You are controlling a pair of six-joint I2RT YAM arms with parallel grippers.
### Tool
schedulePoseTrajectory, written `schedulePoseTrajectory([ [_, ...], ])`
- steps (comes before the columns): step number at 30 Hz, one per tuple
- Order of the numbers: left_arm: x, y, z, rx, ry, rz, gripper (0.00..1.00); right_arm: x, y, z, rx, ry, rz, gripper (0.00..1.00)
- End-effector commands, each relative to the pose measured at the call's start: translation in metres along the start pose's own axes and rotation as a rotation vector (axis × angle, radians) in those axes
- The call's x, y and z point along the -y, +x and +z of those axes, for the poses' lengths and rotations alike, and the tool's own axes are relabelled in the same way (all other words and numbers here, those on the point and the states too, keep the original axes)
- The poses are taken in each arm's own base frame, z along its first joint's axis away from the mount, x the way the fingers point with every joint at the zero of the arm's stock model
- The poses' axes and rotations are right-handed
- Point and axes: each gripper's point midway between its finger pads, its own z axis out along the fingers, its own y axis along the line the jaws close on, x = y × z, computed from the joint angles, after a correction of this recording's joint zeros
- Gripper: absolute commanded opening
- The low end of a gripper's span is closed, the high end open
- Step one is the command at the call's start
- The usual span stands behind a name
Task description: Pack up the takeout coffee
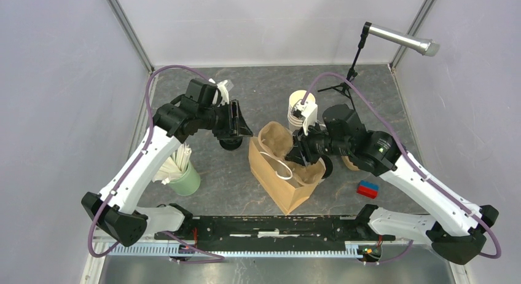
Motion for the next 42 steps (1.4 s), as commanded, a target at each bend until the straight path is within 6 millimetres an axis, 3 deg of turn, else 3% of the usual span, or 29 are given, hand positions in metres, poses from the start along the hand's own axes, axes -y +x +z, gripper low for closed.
schedulePoseTrajectory([
  [1, -0.007, 0.004, -0.003, 0.001, -0.036, -0.01, 0.54, 0.004, 0.023, -0.005, -0.087, 0.008, -0.04, 0.38],
  [10, 0.021, -0.008, -0.028, -0.007, 0.04, -0.028, 0.58, -0.003, 0.013, 0.003, 0.018, -0.052, -0.103, 0.38],
  [15, 0.053, -0.037, -0.028, -0.015, 0.176, 0.03, 0.63, -0.007, 0.016, 0.002, 0.018, -0.088, -0.15, 0.39],
  [18, 0.064, -0.041, -0.023, -0.037, 0.244, 0.065, 0.66, -0.008, 0.018, 0.0, 0.029, -0.097, -0.167, 0.39],
  [35, 0.065, 0.005, 0.031, -0.253, 0.262, 0.166, 0.75, -0.011, 0.02, 0.001, 0.053, -0.13, -0.206, 0.39],
  [42, 0.05, 0.002, 0.037, -0.239, 0.154, 0.195, 0.73, -0.011, 0.017, -0.002, 0.057, -0.126, -0.219, 0.39],
])
